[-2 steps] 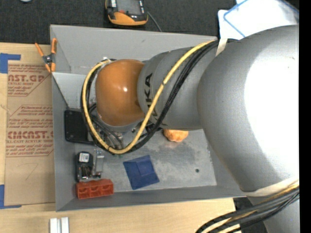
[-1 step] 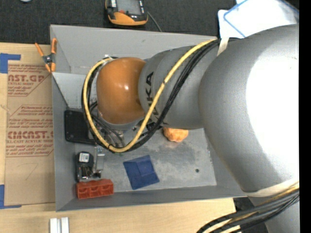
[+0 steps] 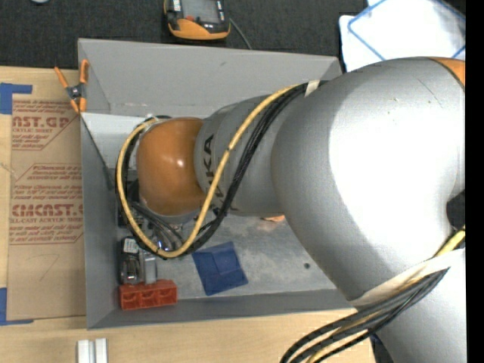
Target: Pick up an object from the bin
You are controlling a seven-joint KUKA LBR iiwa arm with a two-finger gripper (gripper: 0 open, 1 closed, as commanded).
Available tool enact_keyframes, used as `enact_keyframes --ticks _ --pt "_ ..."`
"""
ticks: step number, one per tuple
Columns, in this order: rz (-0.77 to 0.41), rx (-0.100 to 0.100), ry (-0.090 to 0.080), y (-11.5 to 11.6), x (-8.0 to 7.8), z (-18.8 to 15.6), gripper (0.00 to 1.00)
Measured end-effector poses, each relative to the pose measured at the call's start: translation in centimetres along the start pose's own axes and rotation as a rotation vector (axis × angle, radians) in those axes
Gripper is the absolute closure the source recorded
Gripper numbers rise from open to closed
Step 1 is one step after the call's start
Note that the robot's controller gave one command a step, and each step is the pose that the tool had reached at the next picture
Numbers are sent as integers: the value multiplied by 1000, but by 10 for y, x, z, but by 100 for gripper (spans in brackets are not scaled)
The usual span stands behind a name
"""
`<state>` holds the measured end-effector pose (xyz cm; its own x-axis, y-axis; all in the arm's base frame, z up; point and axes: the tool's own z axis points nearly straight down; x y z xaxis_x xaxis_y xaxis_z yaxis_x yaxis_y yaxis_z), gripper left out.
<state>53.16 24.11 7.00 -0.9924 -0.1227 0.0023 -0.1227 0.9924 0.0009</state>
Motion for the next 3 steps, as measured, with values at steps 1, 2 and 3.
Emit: enact_keyframes --ticks 1,2,3 --pt "285 -6 -8 4 11 -1 0" --pt "4 -3 1 2 0 -2 0" --pt "264 -8 -7 6 9 -2 0"
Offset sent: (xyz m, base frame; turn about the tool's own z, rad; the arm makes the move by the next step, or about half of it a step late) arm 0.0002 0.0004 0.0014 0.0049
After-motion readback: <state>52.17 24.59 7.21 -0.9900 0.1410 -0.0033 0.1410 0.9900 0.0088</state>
